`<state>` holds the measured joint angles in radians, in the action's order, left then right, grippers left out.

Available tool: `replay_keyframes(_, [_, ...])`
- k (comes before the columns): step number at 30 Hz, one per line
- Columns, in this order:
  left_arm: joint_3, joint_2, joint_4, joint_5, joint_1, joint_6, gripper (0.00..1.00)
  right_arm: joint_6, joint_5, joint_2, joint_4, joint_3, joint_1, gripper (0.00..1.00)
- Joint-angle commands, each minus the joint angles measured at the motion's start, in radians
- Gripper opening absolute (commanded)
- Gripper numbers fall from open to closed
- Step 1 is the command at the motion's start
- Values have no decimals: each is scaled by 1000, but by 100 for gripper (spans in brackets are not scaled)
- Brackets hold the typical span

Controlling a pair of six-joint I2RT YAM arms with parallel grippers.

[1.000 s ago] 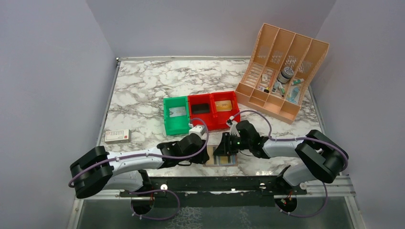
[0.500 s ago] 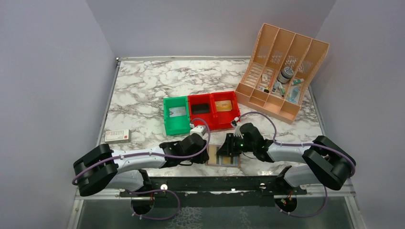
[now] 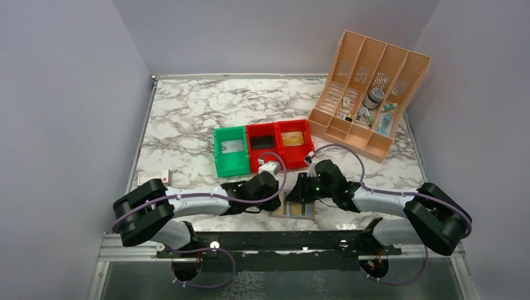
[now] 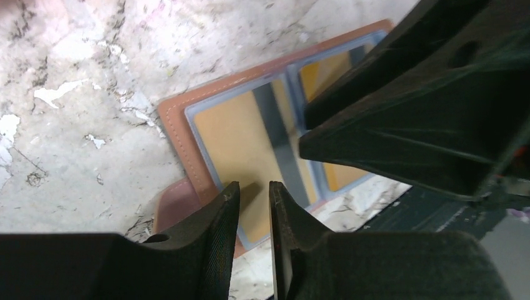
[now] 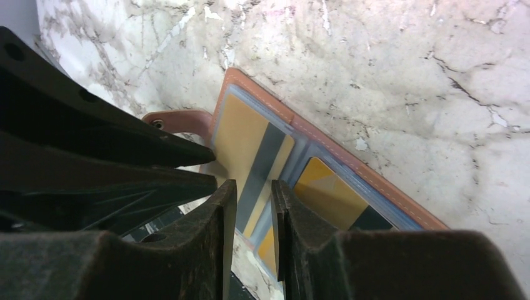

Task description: Take the credit cards out of the card holder

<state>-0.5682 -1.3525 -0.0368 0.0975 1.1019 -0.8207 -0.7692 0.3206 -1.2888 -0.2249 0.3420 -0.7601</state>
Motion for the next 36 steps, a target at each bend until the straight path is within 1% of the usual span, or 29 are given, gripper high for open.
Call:
replay_keyframes(1, [-19,-63,-19,20,6,9,25,16,-51,-19,31,-3,-2,27])
replay_keyframes(4, [-19,-76,2,48,7,2,24,17,-38,-60,8,-13,-2,26])
replay_keyframes(7, [-15,-63,24,69,7,5,25,10,-54,-72,9,-18,-2,26])
replay_keyframes(15, [-6,-40,55,93,7,24,28,-4,-65,-39,35,-12,-2,26])
replay_keyframes(24, [-2,-60,53,84,9,24,27,-12,-59,7,73,-3,-10,26])
replay_keyframes(30, [16,-51,53,81,9,14,26,-20,-102,-18,112,13,-20,26])
replay_keyframes(36, [21,-51,53,76,10,14,26,-49,-178,-56,126,30,-66,26])
